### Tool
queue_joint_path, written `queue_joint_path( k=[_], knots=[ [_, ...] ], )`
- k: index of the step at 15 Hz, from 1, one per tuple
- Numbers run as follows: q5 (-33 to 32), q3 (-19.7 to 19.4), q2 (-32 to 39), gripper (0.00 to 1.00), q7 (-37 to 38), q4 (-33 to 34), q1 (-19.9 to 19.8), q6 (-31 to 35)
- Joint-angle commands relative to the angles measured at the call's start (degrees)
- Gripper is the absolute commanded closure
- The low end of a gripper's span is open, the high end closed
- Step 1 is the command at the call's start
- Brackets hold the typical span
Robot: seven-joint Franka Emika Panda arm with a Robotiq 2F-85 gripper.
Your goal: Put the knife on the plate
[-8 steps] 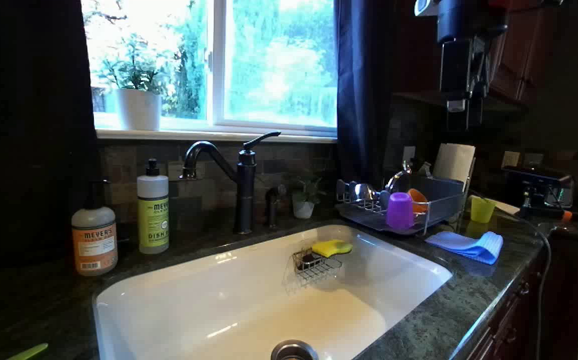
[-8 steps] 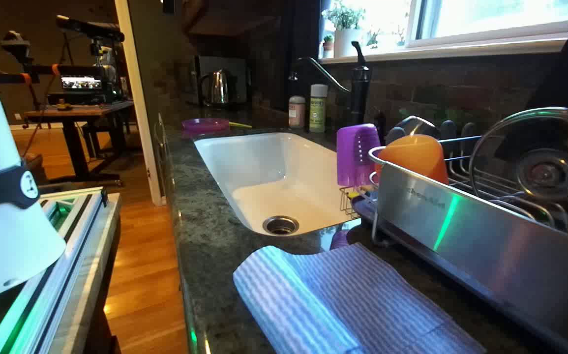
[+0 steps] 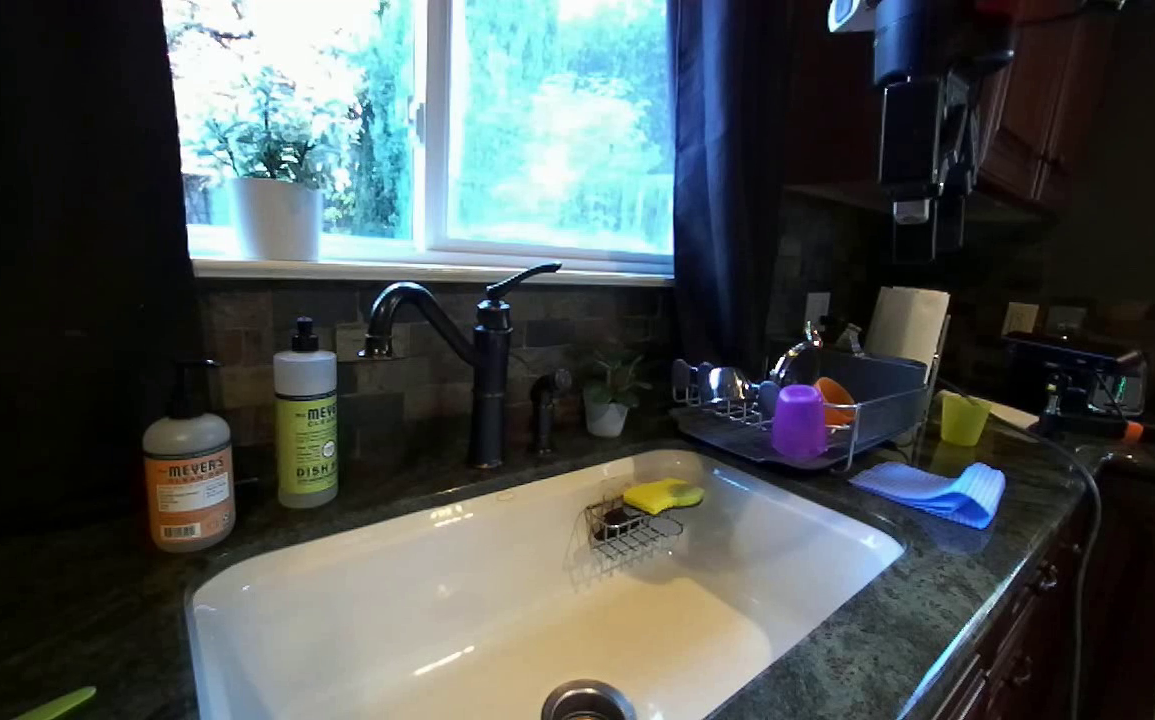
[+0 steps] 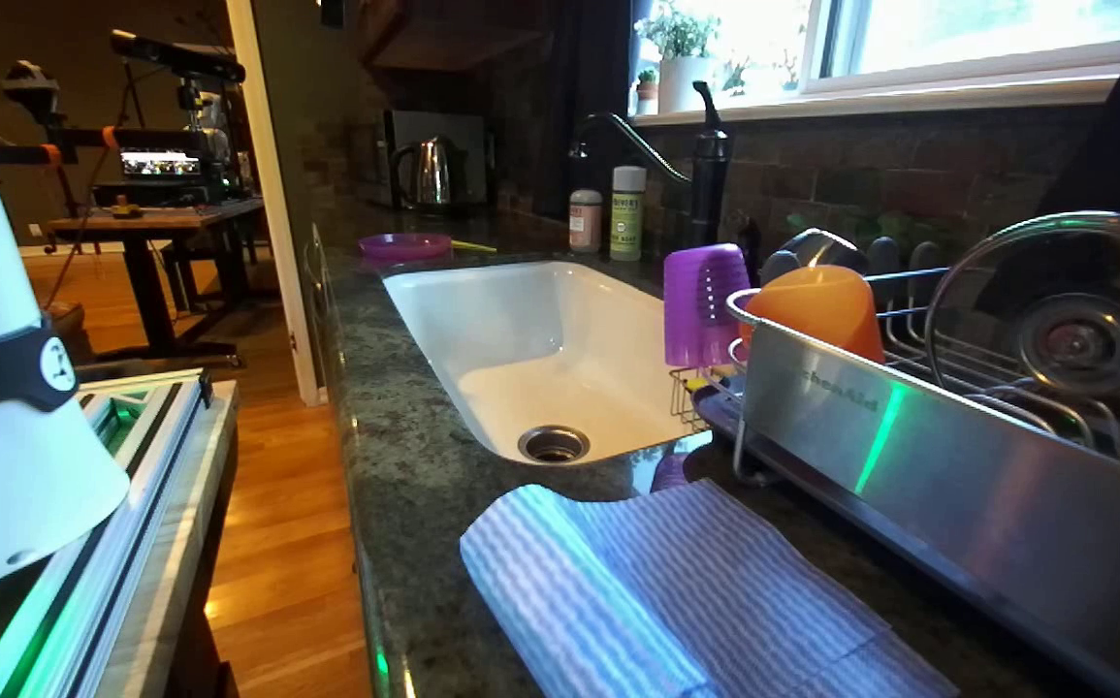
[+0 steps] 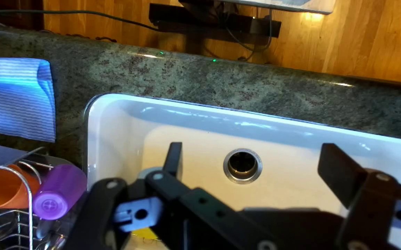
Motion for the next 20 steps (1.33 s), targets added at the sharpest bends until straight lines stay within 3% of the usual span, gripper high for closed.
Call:
queue_joint_path(
  k=[1,5,7,10,14,15,16,20],
  knots=[
    [0.92,-0.28,1.89,0.00,0.66,0.92,0.15,2.96],
    [4.96,1.63,15.44,0.00,3.33,8.40,-0.36,16.05],
    [7.50,2.61,21.47,0.00,2.18,12.60,-0.16,19.13],
    [7.78,5.47,32.29,0.00,2.88,21.44,1.01,19.47],
    [2.15,7.16,46.05,0.00,3.67,34.69,6.61,16.73],
    [1.05,6.87,47.81,0.00,1.87,37.08,7.77,15.35],
    [3.58,5.13,41.89,0.00,2.01,29.93,7.45,19.31],
    [1.82,5.11,47.63,0.00,1.83,36.10,9.38,17.34]
  ],
)
